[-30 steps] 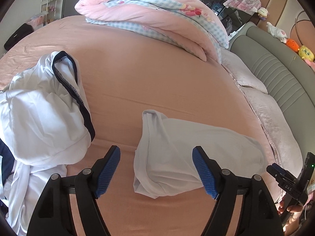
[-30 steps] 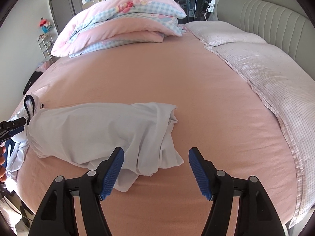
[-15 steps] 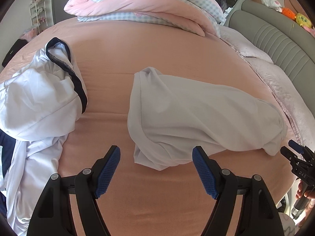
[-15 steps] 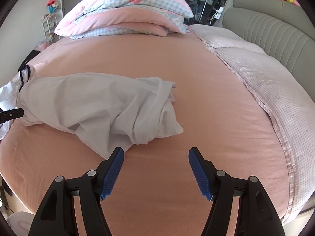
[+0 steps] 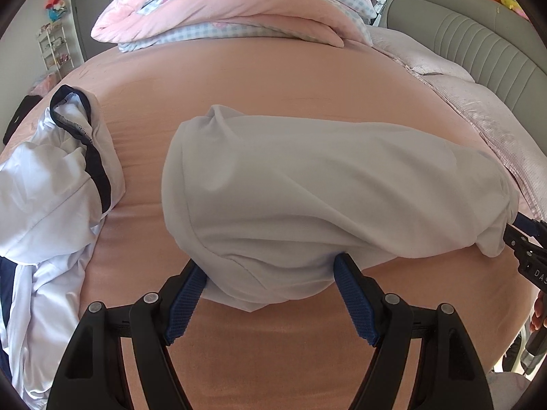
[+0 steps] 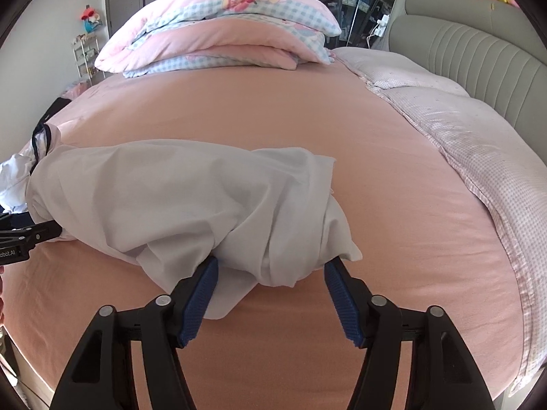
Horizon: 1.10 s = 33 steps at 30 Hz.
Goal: Fold clothes
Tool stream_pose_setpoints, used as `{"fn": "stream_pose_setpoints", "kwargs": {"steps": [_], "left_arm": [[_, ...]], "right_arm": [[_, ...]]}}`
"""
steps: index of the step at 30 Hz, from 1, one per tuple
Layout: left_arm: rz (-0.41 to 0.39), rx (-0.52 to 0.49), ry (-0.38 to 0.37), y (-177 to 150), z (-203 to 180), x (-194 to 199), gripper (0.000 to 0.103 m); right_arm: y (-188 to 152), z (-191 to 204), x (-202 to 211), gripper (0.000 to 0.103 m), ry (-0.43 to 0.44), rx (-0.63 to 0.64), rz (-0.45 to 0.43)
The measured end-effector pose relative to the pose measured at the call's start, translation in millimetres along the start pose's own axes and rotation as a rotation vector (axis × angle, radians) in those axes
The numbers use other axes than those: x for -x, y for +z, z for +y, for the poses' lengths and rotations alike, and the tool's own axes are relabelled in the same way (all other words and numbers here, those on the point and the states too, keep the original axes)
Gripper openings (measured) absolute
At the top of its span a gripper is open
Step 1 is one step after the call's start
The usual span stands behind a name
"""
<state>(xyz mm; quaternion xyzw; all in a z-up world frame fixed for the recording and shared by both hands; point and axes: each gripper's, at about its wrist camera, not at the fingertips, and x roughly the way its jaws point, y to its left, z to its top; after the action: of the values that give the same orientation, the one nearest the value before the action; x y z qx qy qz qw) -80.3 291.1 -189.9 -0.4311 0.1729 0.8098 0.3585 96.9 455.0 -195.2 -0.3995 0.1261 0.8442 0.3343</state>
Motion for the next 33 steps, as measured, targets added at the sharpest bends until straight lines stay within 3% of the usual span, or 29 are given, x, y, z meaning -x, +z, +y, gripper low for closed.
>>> {"fn": "stream_pose_setpoints", "kwargs": {"steps": [8, 18, 22, 27, 33], "left_arm": [[-0.058, -0.045, 0.066, -2.2, -5.1, 6.8, 0.034], [-0.067, -0.075, 0.121, 3.3, -8.2, 9.4, 0.027], [-0.05, -0.052, 0.1, -0.7, -1.6, 8.5, 0.027], [-0.061, -0.119, 0.167, -11.9, -3.6, 9.1, 0.027], [-0.051, -0.058, 0.095, -8.6, 7.8, 20.6, 0.027]], "right_arm": [[-1.5, 24.0, 0.9, 0.024, -0.169, 0.151, -0.043], [2.0, 36.5, -0.1, 0.01, -0.439, 0.298, -0.076], [2.1, 11.9, -3.0, 0.01, -0.375, 0.203, -0.028], [-6.5, -1.7, -7.6, 0.01, -0.44, 0.194, -0.005], [-10.9, -26.2, 4.6, 0.011, -0.225, 0.021, 0.04]]}}
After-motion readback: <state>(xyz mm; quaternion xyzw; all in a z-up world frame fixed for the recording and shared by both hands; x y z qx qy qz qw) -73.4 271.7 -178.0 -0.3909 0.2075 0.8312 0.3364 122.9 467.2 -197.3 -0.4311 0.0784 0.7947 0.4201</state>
